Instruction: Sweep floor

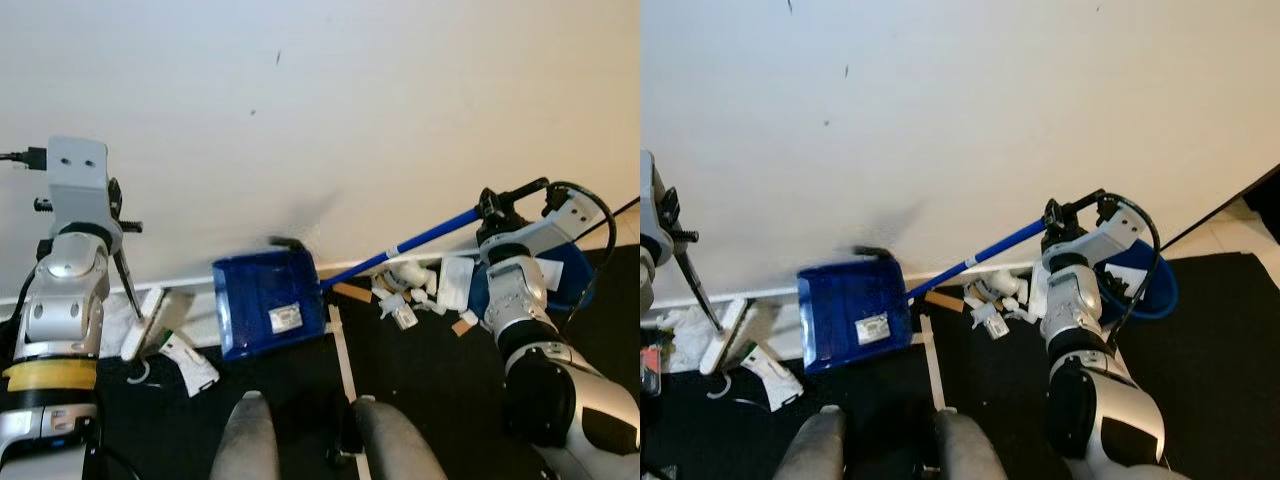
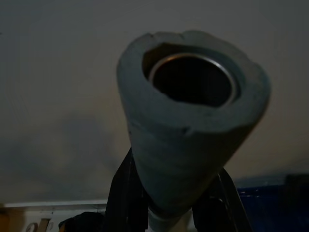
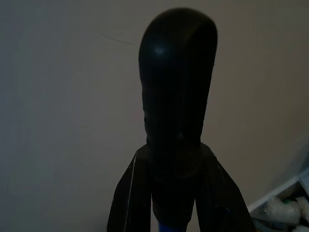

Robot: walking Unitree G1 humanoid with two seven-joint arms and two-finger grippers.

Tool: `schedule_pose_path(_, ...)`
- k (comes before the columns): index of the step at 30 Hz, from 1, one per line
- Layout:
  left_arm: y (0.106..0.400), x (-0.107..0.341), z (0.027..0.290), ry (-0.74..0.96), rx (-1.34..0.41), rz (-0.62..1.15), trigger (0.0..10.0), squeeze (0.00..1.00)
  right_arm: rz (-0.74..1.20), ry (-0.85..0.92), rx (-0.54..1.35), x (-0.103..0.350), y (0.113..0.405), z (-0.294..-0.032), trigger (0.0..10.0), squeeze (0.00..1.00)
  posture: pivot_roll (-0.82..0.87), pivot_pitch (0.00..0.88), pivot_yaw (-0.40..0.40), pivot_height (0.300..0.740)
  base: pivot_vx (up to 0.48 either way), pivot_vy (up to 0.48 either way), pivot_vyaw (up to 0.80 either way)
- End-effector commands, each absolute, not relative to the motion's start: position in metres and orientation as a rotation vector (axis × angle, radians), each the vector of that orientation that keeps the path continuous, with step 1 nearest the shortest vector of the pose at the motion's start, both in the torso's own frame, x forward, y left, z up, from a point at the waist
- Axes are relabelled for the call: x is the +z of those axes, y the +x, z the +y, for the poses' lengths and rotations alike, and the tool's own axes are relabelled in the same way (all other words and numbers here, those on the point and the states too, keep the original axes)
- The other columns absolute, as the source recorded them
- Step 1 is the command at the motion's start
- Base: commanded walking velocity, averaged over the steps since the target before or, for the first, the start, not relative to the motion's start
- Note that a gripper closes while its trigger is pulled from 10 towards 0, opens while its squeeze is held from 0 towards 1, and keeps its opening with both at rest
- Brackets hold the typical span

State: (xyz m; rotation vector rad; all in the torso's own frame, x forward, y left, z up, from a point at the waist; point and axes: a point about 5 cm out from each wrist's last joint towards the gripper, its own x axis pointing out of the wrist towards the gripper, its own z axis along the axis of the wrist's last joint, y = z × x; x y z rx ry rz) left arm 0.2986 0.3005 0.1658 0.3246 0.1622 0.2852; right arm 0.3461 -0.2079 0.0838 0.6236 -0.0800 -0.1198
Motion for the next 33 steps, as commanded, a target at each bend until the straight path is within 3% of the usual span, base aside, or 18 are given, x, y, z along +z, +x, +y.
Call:
schedule_pose_path(1,0.299,0.173,0.292,0.324,0.272,0.100,10.0,0.00,-0.147,0.654,-0.147,0.091,0.347,-0.215,10.0,0.00,0.17,0.000,-0.099,0.740,0.000,0.000,0.00)
schedule_pose_path(8,0.299,0.172,0.288,0.343,0.253,0.106,10.0,0.00,-0.156,0.679,-0.131,0.095,0.350,-0.214,10.0,0.00,0.18,0.000,-0.095,0.740,0.000,0.000,0.00)
schedule_pose_path(11,0.296,0.165,0.291,0.451,0.258,0.148,10.0,0.00,-0.059,0.556,-0.151,0.087,0.348,-0.214,10.0,0.00,0.18,0.000,-0.098,0.740,0.000,0.000,0.00)
schedule_pose_path(22,0.291,0.175,0.311,0.489,0.322,0.199,10.0,0.00,0.185,0.284,-0.292,0.059,0.332,-0.233,10.0,0.00,0.17,0.064,-0.092,0.740,0.000,0.000,0.00)
schedule_pose_path(27,0.284,0.169,0.319,0.435,0.389,0.179,10.0,0.00,0.233,0.263,-0.329,0.045,0.321,-0.234,10.0,0.00,0.15,0.108,-0.086,0.740,0.000,0.000,0.00)
schedule_pose_path(30,0.277,0.156,0.321,0.387,0.475,0.151,10.0,0.00,0.217,0.299,-0.310,0.040,0.320,-0.217,10.0,0.00,0.14,0.166,-0.093,0.740,0.000,0.000,0.00)
schedule_pose_path(33,0.277,0.148,0.316,0.282,0.469,0.186,10.0,0.00,0.204,0.308,-0.292,0.043,0.324,-0.210,10.0,0.00,0.14,0.161,-0.099,0.740,0.000,0.000,0.00)
